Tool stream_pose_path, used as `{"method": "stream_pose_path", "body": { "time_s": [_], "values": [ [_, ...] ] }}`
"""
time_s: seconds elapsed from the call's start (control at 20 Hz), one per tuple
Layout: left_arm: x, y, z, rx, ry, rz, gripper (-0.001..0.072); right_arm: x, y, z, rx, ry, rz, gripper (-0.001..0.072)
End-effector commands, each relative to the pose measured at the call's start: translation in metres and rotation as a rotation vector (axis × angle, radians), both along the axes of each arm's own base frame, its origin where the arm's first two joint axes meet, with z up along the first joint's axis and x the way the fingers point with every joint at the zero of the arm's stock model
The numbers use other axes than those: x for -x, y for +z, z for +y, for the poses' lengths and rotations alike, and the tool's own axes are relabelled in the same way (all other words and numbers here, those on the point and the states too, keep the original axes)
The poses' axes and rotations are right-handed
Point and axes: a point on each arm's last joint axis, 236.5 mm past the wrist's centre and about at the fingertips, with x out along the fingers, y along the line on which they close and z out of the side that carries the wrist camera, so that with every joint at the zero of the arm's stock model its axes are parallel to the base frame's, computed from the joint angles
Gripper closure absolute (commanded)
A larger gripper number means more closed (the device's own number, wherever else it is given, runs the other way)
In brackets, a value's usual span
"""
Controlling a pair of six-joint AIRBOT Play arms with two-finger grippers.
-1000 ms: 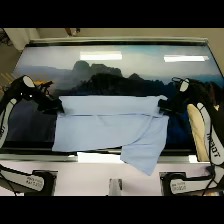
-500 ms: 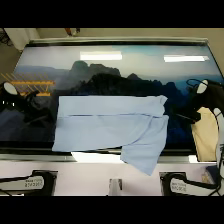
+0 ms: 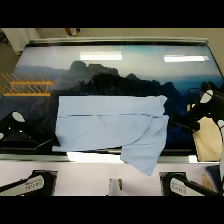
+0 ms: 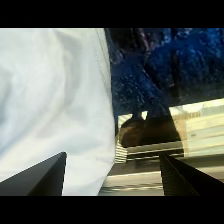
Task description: Fold the shirts.
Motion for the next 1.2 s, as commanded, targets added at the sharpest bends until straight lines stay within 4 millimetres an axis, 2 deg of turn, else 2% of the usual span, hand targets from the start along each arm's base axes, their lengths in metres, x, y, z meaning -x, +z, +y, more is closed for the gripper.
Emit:
{"method": "stream_pose_path", "body": {
  "time_s": [0.0,0.05,0.1,0.15,0.2,0.25,0.45,0.55,0.7,0.75,0.8,0.95,1.15],
  "values": [
    [-0.01,-0.009,-0.005,0.0,0.052,-0.051,0.0129,0.003,0.0,0.002,-0.008,0.002,0.003,0.013],
    [-0.013,-0.011,-0.005,-0.008,0.065,-0.059,0.0298,0.005,0.0,0.003,-0.011,0.0,0.012,0.013],
    [-0.015,-0.012,-0.006,-0.014,0.071,-0.064,0.0407,0.01,-0.001,0.008,-0.033,-0.002,0.03,0.013],
    [-0.016,-0.012,-0.006,-0.015,0.066,-0.068,0.0481,0.015,-0.001,0.017,-0.066,-0.002,0.035,0.013],
    [-0.016,-0.012,-0.007,-0.014,0.058,-0.071,0.0647,0.022,-0.004,0.023,-0.087,-0.006,0.032,0.0129],
    [-0.017,-0.012,-0.008,-0.006,0.047,-0.079,0.0673,0.032,-0.01,0.027,-0.092,-0.013,0.031,0.0126],
    [-0.018,-0.012,-0.008,-0.005,0.043,-0.09,0.0673,0.09,-0.042,0.042,-0.118,-0.007,0.125,0.0112],
    [-0.019,-0.012,-0.008,-0.004,0.043,-0.09,0.0673,0.105,-0.054,0.051,-0.145,-0.027,0.152,0.0114],
    [-0.019,-0.01,-0.008,-0.004,0.043,-0.095,0.0672,0.112,-0.066,0.065,-0.19,-0.069,0.153,0.0126],
    [-0.019,-0.01,-0.008,-0.005,0.043,-0.096,0.0673,0.11,-0.069,0.069,-0.202,-0.087,0.141,0.0173],
    [-0.019,-0.01,-0.008,-0.005,0.043,-0.097,0.0673,0.106,-0.071,0.072,-0.214,-0.105,0.124,0.0189],
    [-0.019,-0.01,-0.008,-0.005,0.043,-0.096,0.0672,0.099,-0.075,0.079,-0.235,-0.142,0.092,0.0192],
    [-0.02,-0.01,-0.008,-0.007,0.044,-0.1,0.0673,0.1,-0.077,0.08,-0.233,-0.167,0.091,0.0496]
  ]
}}
